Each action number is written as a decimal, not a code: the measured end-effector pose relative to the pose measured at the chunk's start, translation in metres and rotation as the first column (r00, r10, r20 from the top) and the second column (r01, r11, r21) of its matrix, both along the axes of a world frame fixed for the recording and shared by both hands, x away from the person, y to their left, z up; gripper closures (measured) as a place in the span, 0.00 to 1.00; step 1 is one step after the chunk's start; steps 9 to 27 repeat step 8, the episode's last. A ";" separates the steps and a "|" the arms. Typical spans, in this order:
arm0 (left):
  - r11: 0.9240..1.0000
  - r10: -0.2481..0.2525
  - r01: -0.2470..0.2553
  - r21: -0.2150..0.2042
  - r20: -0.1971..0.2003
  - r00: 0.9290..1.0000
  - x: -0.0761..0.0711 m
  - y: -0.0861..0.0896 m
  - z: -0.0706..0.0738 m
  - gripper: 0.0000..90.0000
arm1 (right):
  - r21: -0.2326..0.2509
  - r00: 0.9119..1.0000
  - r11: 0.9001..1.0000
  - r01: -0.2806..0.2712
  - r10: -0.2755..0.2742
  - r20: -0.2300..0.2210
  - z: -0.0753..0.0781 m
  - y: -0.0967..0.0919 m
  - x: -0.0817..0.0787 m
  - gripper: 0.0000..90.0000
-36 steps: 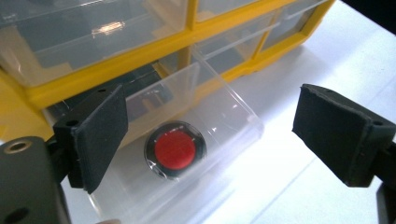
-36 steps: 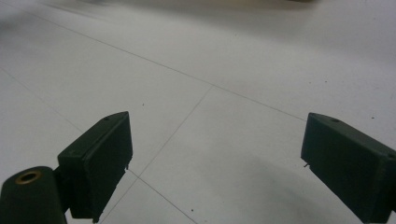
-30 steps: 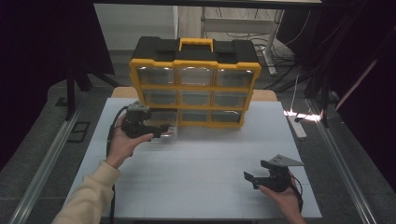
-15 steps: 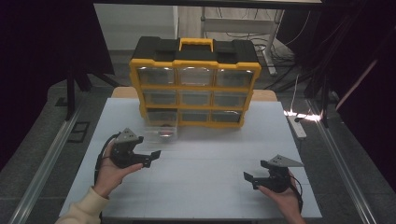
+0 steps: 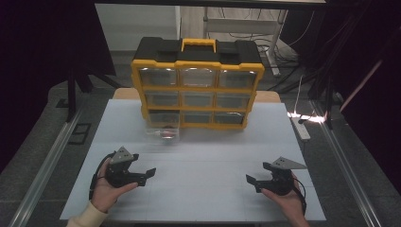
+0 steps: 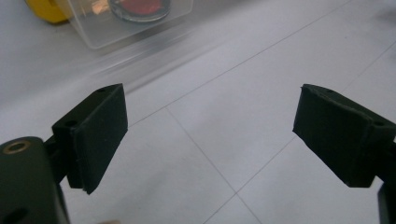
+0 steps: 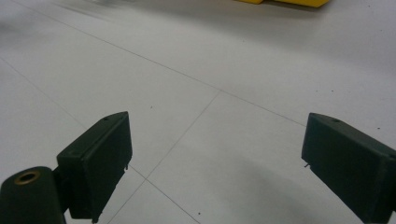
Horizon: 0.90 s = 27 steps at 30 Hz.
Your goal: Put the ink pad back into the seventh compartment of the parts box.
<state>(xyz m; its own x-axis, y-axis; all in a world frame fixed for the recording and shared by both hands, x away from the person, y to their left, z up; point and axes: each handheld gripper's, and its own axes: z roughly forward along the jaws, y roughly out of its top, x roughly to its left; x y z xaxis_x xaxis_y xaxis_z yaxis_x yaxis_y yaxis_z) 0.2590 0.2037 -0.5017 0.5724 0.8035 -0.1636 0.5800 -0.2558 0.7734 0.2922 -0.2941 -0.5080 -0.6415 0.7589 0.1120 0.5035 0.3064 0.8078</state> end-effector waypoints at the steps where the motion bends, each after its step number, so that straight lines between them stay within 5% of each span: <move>1: 1.000 -0.002 0.002 0.002 -0.001 1.000 0.000 0.000 -0.001 0.12 | 0.000 1.000 1.000 -0.001 0.001 0.001 0.000 0.000 0.000 0.10; 27: 1.000 -0.009 0.009 0.007 0.010 1.000 -0.002 -0.001 -0.001 0.12 | 0.000 1.000 1.000 -0.006 0.006 0.005 0.000 0.001 -0.001 0.10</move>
